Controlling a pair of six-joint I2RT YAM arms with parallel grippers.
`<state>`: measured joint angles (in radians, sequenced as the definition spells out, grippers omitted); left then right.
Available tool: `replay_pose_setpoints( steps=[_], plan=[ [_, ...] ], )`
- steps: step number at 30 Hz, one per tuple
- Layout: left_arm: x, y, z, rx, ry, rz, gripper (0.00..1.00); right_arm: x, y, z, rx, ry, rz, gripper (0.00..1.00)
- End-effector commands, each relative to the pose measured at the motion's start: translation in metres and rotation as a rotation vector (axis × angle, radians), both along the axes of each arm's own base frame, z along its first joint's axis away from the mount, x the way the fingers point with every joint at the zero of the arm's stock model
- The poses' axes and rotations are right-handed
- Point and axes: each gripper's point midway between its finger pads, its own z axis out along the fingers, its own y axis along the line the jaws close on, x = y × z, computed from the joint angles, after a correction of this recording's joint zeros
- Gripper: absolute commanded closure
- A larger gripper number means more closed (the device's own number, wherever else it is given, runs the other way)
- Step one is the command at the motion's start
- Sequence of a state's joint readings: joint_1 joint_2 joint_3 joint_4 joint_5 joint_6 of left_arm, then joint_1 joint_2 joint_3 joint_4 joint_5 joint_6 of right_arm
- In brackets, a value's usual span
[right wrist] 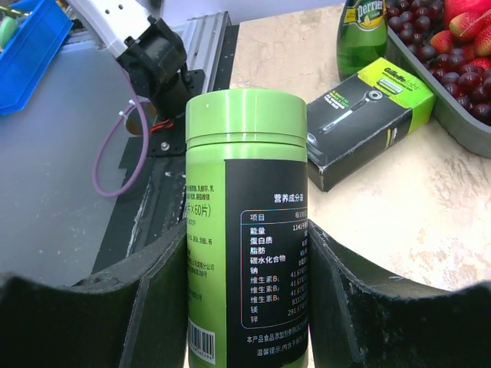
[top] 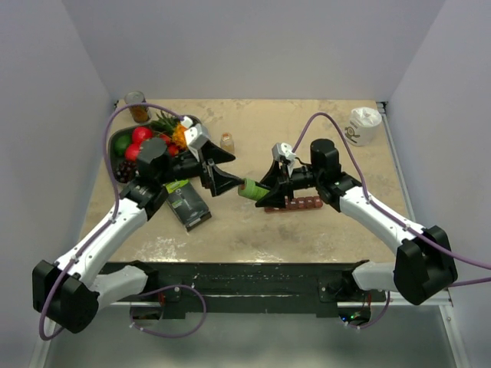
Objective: Sort the pills into containers
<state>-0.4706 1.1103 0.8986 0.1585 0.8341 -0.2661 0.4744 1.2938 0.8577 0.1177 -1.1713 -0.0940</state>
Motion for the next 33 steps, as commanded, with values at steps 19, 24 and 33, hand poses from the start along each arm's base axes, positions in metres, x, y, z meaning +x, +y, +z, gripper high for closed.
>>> replay_pose_setpoints(
  steps=[19,24,33],
  plan=[
    [-0.023,-0.023,-0.032,0.01,0.36,-0.103,0.03,0.002,0.001,0.017,0.022,-0.054,0.013,1.0],
    [-0.02,-0.027,-0.036,0.03,0.386,-0.098,0.33,0.004,0.002,0.016,0.016,-0.057,0.002,1.0],
    [-0.014,-0.015,-0.041,0.045,0.443,-0.023,1.0,0.015,-0.003,0.007,-0.033,-0.11,-0.072,0.06]
  ],
)
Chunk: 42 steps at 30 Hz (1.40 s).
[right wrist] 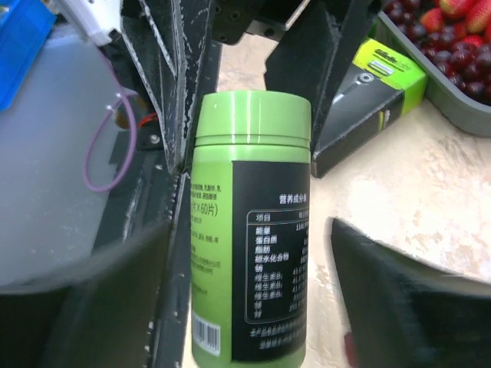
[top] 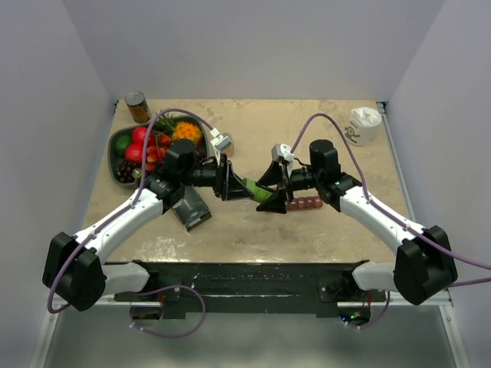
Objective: Sort the pills into containers
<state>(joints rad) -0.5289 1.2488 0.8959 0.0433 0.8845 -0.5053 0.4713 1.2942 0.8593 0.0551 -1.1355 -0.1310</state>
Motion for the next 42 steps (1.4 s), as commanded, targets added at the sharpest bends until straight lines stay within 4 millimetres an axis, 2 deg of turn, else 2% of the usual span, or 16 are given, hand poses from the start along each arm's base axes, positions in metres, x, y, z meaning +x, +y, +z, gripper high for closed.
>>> replay_pose_setpoints(
  steps=[1,2,8,9,12,15,19,24,25,26,28,33,35,38,40,42],
  plan=[
    [0.01,0.015,0.014,0.011,-0.004,0.09,1.0,0.013,-0.002,0.017,-0.009,-0.134,-0.054,0.01],
    [0.013,0.023,0.016,0.015,-0.007,0.127,1.0,0.019,-0.005,0.013,-0.035,-0.141,-0.088,0.01],
    [0.028,0.078,-0.013,0.232,0.033,0.442,1.0,0.054,-0.037,0.009,-0.091,-0.22,-0.259,0.01],
    [0.026,0.089,-0.021,0.29,0.059,0.489,1.0,0.058,-0.043,0.004,-0.102,-0.212,-0.284,0.01],
    [0.041,0.143,-0.037,0.463,0.045,0.791,1.0,0.074,-0.068,0.001,-0.107,-0.201,-0.373,0.01],
    [0.044,0.169,-0.039,0.525,0.019,0.91,1.0,0.08,-0.076,0.001,-0.114,-0.205,-0.412,0.01],
    [0.058,0.173,-0.049,0.58,-0.003,0.918,1.0,0.086,-0.079,-0.002,-0.126,-0.204,-0.439,0.01],
    [0.1,0.157,-0.074,0.659,-0.02,0.871,1.0,0.087,-0.083,-0.005,-0.132,-0.204,-0.454,0.01],
    [0.109,0.154,-0.09,0.699,0.0,0.856,1.0,0.088,-0.084,-0.004,-0.131,-0.211,-0.457,0.01],
    [0.119,0.15,-0.086,0.698,-0.01,0.855,1.0,0.088,-0.085,-0.005,-0.133,-0.212,-0.46,0.01],
    [0.132,0.151,-0.103,0.767,-0.001,0.842,1.0,0.089,-0.087,-0.005,-0.135,-0.212,-0.468,0.01],
    [0.152,0.157,-0.114,0.878,-0.018,0.844,1.0,0.092,-0.091,-0.007,-0.144,-0.222,-0.478,0.01],
    [0.155,0.156,-0.119,0.891,-0.01,0.835,0.92,0.092,-0.093,-0.01,-0.155,-0.234,-0.476,0.01],
    [0.156,0.152,-0.127,0.905,0.001,0.808,0.71,0.091,-0.096,-0.016,-0.19,-0.287,-0.455,0.01],
    [0.156,0.151,-0.131,0.91,0.012,0.795,0.58,0.088,-0.1,-0.027,-0.232,-0.311,-0.437,0.01],
    [0.156,0.15,-0.132,0.908,0.016,0.792,0.51,0.086,-0.105,-0.041,-0.287,-0.373,-0.4,0.01]
  ],
)
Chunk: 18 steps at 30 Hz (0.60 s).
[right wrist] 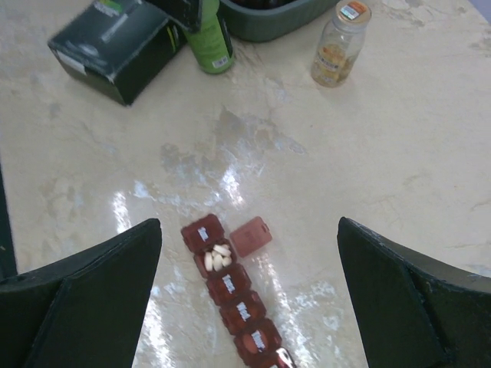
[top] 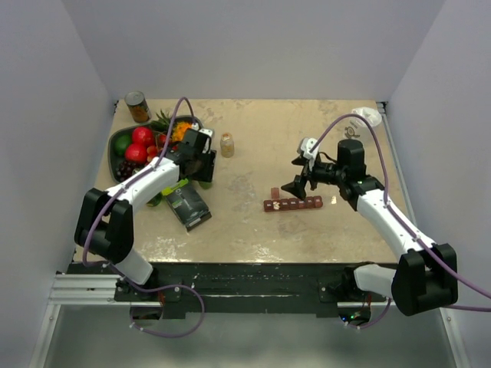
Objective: Sort the pills into containers
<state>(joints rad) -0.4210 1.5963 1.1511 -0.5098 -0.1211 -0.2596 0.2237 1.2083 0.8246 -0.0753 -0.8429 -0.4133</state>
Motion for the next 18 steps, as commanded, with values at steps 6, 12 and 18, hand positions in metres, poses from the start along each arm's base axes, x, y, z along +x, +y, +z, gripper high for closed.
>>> replay_pose_setpoints(
  steps=[6,12,18],
  plan=[
    [0.02,-0.003,0.032,-0.015,-0.102,-0.012,0.29,-0.028,-0.025,-0.068,-0.321,-0.163,0.235,0.01],
    [0.018,-0.005,0.065,-0.048,-0.177,-0.039,0.13,-0.043,-0.033,-0.097,-0.422,-0.139,0.39,0.01],
    [0.008,-0.009,0.114,-0.118,-0.31,-0.098,0.12,-0.042,-0.039,-0.117,-0.475,-0.082,0.433,0.01]
  ],
)
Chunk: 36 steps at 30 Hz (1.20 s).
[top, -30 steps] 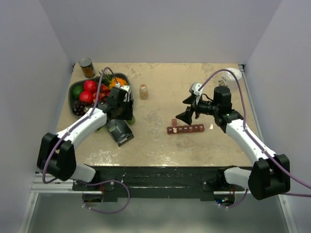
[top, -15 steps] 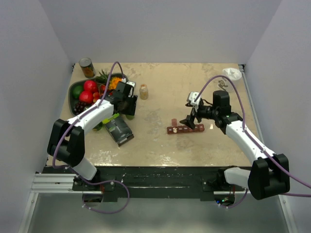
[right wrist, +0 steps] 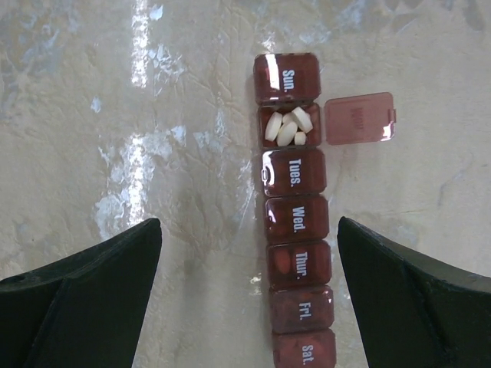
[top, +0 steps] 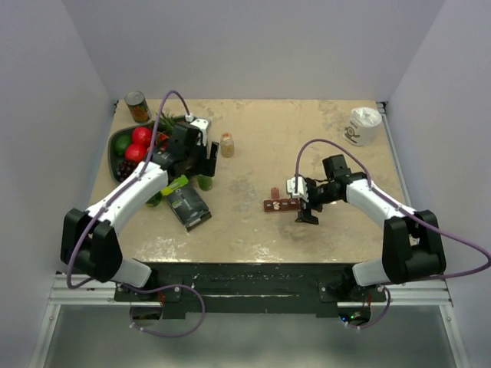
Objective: Sort the pills into containers
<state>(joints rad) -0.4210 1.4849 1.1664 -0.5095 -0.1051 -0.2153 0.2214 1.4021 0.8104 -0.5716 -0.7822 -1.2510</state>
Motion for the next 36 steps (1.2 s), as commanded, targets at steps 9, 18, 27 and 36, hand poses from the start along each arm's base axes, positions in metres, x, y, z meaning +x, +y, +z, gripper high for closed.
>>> replay_pose_setpoints(
  steps=[9,18,27,36],
  plan=[
    [-0.029,-0.041,0.118,-0.351,-0.418,-0.258,0.01,0.02,-0.01,0.006,-0.06,-0.116,-0.03,0.01],
    [-0.058,-0.097,0.09,-0.65,-0.302,-0.454,0.05,0.018,-0.021,-0.014,-0.137,-0.093,-0.017,0.02],
    [-0.065,-0.125,0.053,-0.632,-0.203,-0.476,0.09,0.015,-0.038,-0.032,-0.243,-0.077,-0.013,0.06],
    [-0.058,-0.133,0.008,-0.642,-0.115,-0.425,0.09,0.012,-0.041,-0.041,-0.274,-0.046,-0.009,0.08]
  ],
)
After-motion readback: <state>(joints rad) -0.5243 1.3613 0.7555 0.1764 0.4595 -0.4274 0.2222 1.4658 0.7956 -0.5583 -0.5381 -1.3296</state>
